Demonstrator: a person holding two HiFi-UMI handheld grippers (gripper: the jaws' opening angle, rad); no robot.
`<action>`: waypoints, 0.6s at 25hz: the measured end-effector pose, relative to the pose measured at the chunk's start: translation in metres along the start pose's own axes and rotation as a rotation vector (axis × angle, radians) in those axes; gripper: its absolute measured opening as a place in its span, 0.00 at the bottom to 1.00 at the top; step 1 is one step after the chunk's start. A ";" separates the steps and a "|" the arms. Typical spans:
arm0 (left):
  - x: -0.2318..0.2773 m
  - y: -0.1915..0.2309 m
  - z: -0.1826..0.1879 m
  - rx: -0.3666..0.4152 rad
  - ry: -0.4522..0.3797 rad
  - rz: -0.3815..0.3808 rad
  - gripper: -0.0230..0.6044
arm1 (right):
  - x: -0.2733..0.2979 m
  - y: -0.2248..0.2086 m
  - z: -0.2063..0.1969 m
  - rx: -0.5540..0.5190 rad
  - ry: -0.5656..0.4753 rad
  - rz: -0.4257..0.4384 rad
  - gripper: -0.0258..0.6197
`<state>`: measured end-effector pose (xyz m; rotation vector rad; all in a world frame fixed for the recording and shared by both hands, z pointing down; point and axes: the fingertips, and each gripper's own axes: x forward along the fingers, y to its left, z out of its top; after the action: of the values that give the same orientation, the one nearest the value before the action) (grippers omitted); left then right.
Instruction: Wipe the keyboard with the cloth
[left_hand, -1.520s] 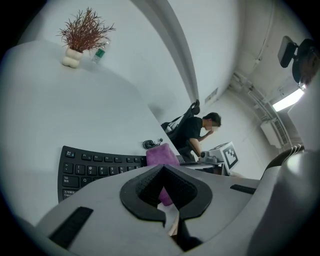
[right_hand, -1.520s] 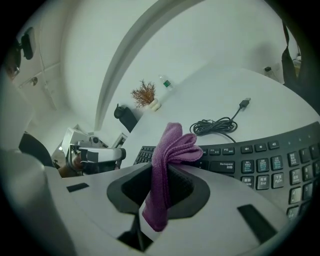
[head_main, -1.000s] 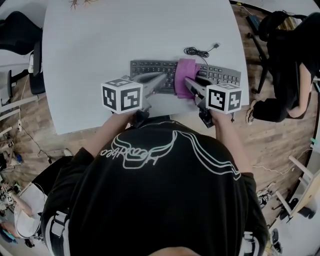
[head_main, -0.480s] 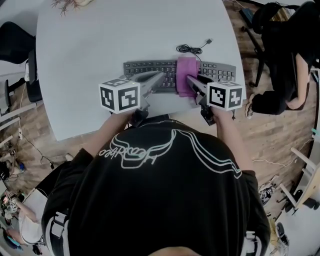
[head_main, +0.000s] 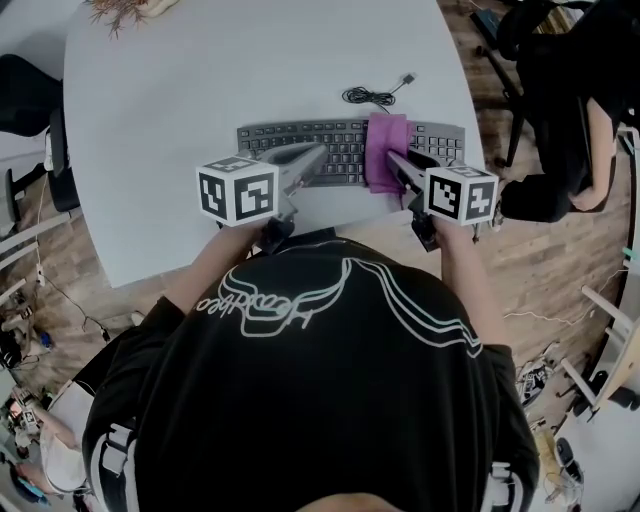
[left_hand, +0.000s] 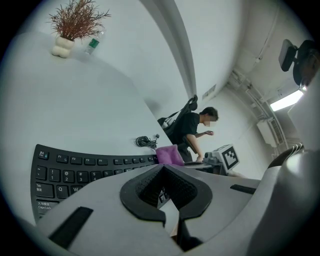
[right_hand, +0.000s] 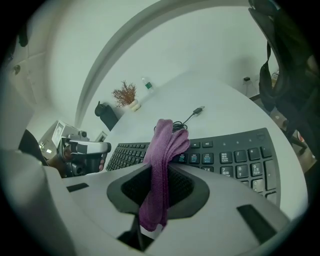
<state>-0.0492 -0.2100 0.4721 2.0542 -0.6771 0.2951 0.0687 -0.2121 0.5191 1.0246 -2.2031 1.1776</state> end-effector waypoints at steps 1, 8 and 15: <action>0.001 -0.001 0.000 0.000 0.001 -0.002 0.04 | -0.003 -0.003 -0.001 0.004 0.001 -0.009 0.13; 0.010 -0.007 -0.003 0.009 0.018 -0.013 0.04 | -0.023 -0.028 -0.003 0.008 -0.003 -0.069 0.13; 0.018 -0.008 -0.002 0.015 0.031 -0.016 0.04 | -0.040 -0.052 -0.004 0.020 -0.013 -0.118 0.13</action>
<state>-0.0296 -0.2112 0.4753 2.0646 -0.6412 0.3226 0.1342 -0.2115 0.5218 1.1572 -2.1130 1.1454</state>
